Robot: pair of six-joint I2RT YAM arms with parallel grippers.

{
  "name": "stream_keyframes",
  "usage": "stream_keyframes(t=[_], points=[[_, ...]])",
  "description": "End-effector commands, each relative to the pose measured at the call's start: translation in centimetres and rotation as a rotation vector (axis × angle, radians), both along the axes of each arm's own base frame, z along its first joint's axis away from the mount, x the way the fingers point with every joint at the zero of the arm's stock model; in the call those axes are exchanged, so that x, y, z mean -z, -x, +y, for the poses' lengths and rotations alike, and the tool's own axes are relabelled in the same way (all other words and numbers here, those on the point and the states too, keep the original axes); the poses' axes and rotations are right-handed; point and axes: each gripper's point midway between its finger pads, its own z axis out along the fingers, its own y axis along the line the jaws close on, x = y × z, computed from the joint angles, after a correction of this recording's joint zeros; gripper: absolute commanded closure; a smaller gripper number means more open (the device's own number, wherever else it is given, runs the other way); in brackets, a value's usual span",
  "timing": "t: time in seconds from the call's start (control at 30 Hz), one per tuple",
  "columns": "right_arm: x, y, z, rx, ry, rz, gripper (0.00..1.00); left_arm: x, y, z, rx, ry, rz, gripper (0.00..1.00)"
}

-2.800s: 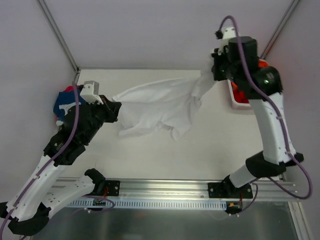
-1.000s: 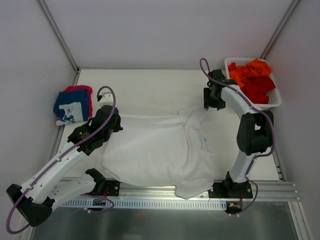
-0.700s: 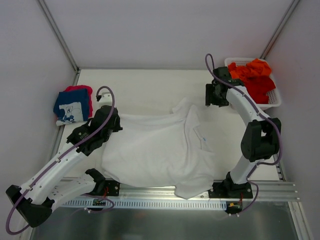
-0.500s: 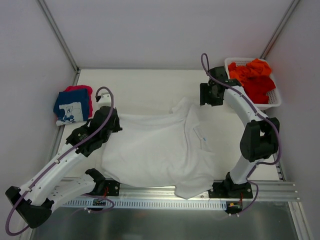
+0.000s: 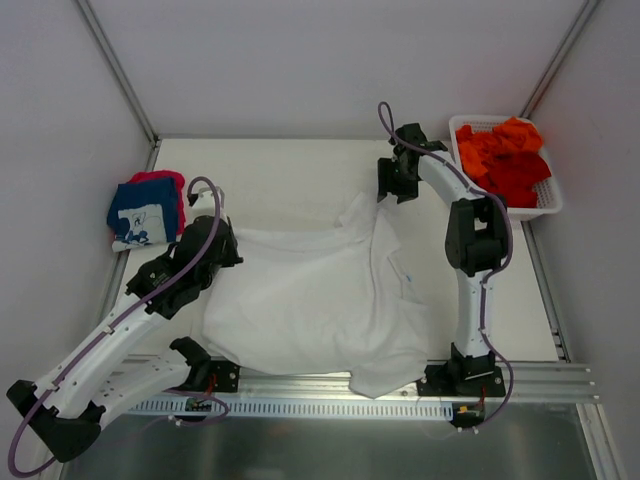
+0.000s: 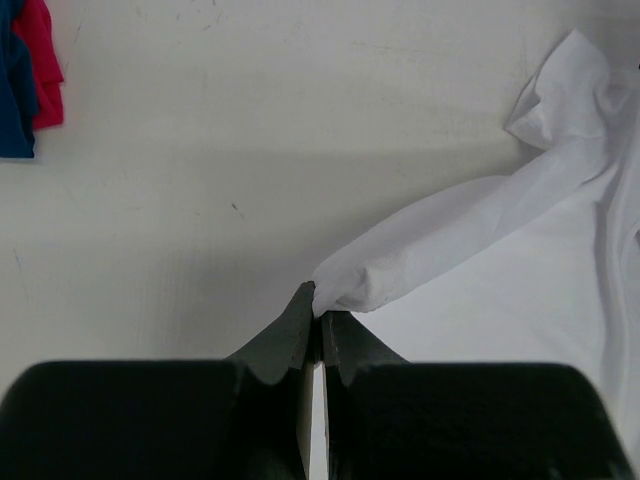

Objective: Fold and stack the t-shirts
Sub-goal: Flatten the tshirt out

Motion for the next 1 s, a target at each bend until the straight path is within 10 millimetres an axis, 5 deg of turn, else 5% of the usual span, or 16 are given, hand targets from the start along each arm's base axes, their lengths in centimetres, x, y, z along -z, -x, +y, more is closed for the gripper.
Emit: stream_keyframes(t=[0.0, 0.23, 0.97], points=[[-2.8, -2.3, 1.8, -0.032, -0.026, -0.073, 0.39, -0.4, 0.0, 0.1, -0.003, 0.022, -0.021, 1.00], [-2.7, -3.7, 4.1, -0.074, -0.060, -0.067, 0.38, -0.5, 0.0, 0.2, -0.007, 0.020, -0.029, 1.00], [4.1, -1.9, 5.8, -0.178, -0.097, 0.093, 0.38, -0.6, 0.2, 0.2, -0.001, 0.032, -0.033, 1.00]])
